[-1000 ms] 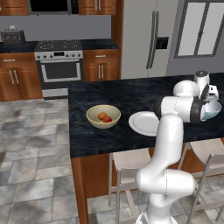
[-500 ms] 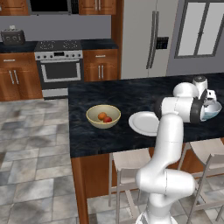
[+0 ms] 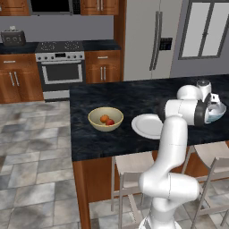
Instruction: Take the fruits from the plate on the dining counter and place two fruits in each bowl.
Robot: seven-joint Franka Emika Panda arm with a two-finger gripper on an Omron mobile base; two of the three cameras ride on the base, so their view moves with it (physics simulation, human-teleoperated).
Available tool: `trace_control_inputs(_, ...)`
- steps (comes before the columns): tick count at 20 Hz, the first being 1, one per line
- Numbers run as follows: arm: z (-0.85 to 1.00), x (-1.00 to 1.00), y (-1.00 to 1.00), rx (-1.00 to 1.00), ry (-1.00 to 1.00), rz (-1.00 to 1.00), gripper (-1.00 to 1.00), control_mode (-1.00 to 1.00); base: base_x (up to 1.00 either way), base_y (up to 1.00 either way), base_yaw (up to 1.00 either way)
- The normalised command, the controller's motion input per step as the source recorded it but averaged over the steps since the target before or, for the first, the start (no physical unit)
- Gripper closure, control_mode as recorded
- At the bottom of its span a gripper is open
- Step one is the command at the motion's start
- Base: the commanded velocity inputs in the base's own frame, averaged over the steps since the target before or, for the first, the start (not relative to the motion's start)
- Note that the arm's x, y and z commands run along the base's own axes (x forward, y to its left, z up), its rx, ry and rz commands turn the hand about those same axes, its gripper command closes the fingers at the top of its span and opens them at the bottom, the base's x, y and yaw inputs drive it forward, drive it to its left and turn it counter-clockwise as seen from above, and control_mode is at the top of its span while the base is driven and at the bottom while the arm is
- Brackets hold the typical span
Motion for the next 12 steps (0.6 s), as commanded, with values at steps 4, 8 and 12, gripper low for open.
trace_control_inputs(4,-0.14,0.00,0.04,0.00,0.00,0.00,1.00,-1.00,0.00,0.00,0.00)
trace_control_inputs(8,0.00,0.00,0.00,0.00,0.00,0.00,-1.00,-1.00,0.00,0.00,0.00)
trace_control_inputs(12,0.00,0.00,0.00,0.00,0.00,0.00,-1.00,-1.00,0.00,0.00,0.00)
